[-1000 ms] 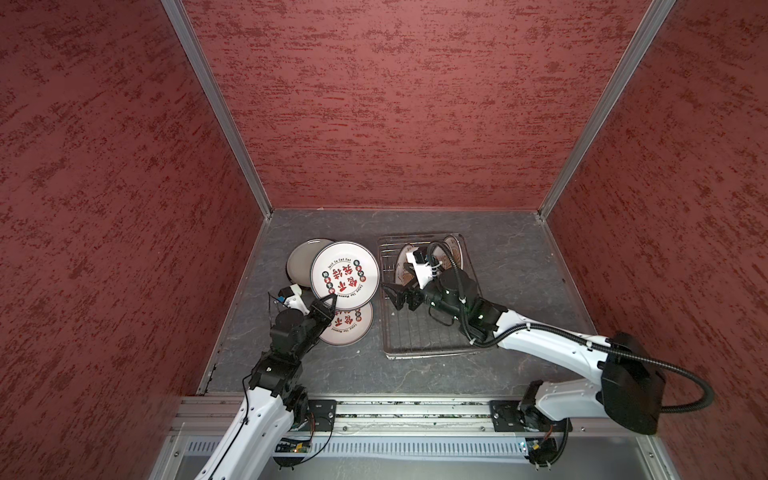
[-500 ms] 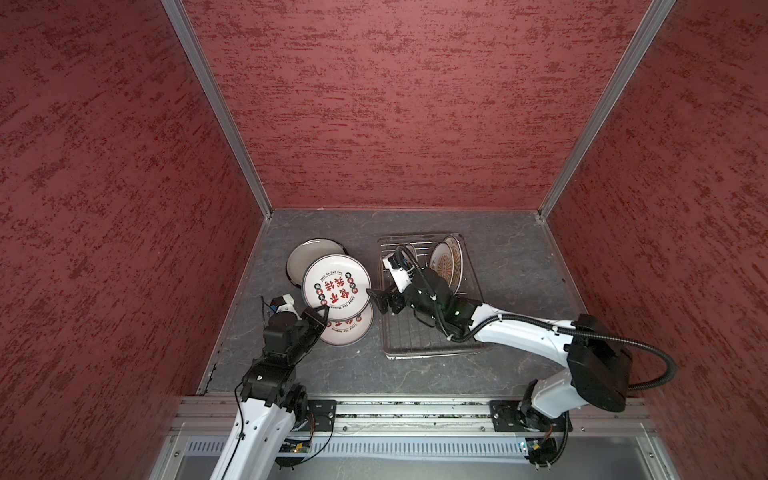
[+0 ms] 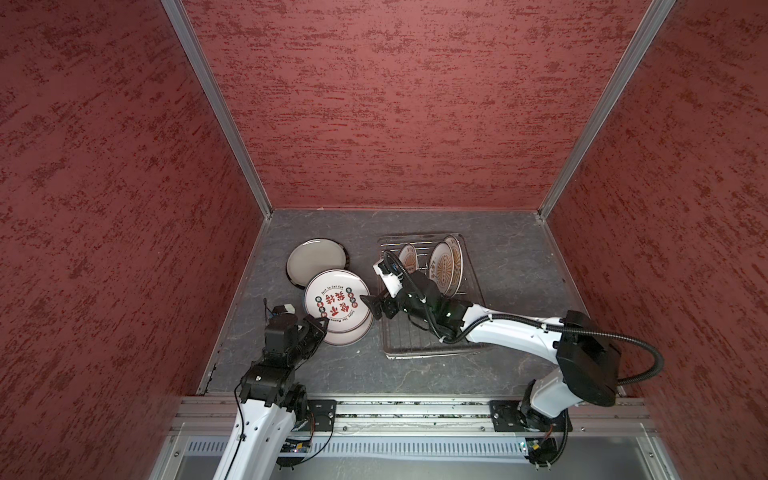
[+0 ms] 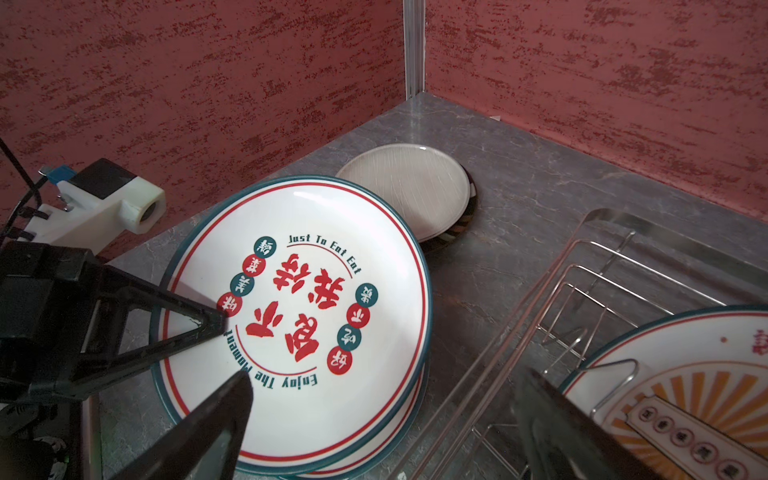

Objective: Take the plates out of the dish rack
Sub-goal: 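Carry the red-lettered plate toward the table stack with the left gripper while the right withdraws, then lower the red-lettered plate onto the red-lettered stack with the left gripper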

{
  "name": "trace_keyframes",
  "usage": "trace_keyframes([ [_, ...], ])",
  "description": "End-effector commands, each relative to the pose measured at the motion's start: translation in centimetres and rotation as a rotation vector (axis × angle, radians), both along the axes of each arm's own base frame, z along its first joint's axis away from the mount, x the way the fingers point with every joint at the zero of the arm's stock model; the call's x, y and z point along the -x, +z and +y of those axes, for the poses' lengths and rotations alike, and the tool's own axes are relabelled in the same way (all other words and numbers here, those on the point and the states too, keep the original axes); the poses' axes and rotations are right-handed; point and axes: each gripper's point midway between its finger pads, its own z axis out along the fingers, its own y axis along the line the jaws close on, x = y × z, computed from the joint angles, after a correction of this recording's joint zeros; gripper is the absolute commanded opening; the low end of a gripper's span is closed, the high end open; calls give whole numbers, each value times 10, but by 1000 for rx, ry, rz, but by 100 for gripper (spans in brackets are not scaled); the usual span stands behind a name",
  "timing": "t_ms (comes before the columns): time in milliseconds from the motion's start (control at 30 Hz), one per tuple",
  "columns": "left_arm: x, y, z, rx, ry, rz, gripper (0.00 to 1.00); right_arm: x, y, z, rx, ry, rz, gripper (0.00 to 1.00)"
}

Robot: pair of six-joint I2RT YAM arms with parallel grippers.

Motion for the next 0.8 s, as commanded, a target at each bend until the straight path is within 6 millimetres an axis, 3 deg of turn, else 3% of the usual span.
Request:
trace_keyframes([
  [0,-4,0,-1,29,8,-8,0,2,2,12,-10,26,-12,99],
  [367,-2,-22,4,12,40,77,0,1,-19,22,32,43,13,99],
  [767,-3,-35,8,9,73,125,0,5,-23,28,11,71,15,99],
])
